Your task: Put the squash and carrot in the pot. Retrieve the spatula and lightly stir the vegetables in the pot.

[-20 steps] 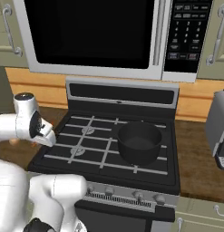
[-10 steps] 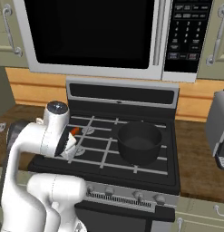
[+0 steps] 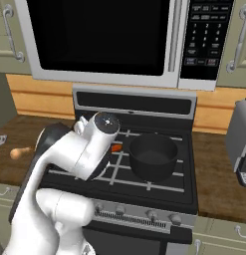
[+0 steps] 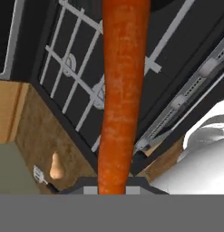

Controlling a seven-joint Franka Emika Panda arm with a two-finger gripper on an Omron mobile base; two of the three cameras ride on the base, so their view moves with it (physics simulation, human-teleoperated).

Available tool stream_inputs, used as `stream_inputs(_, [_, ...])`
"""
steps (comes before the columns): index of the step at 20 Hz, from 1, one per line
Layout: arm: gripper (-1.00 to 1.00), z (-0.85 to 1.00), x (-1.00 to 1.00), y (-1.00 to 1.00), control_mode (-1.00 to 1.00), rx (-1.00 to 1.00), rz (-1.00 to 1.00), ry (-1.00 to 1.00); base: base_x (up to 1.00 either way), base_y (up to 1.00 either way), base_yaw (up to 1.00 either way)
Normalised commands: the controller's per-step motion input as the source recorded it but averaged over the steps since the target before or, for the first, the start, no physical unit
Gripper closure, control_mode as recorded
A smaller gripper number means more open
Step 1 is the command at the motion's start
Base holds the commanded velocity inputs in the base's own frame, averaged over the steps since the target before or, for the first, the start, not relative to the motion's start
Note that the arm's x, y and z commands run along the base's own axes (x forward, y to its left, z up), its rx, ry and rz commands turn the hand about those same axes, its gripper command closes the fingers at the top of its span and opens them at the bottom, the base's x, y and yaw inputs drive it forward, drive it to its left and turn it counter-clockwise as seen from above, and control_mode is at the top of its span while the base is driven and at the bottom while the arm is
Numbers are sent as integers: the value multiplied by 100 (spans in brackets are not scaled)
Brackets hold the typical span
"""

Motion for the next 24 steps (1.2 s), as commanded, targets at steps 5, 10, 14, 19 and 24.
stream_inputs(5, [100,79,38,-95,-100,47,-19,20,0,0,0])
stream_inputs(10, [100,34,74,-72,-100,52,-12,39,0,0,0])
stream_inputs(14, [100,-7,70,-78,-100,43,-10,34,0,0,0])
stream_inputs(19, [100,-43,54,-47,-100,30,-1,15,0,0,0])
stream_inputs(24, [100,-47,48,8,-100,11,-2,15,0,0,0])
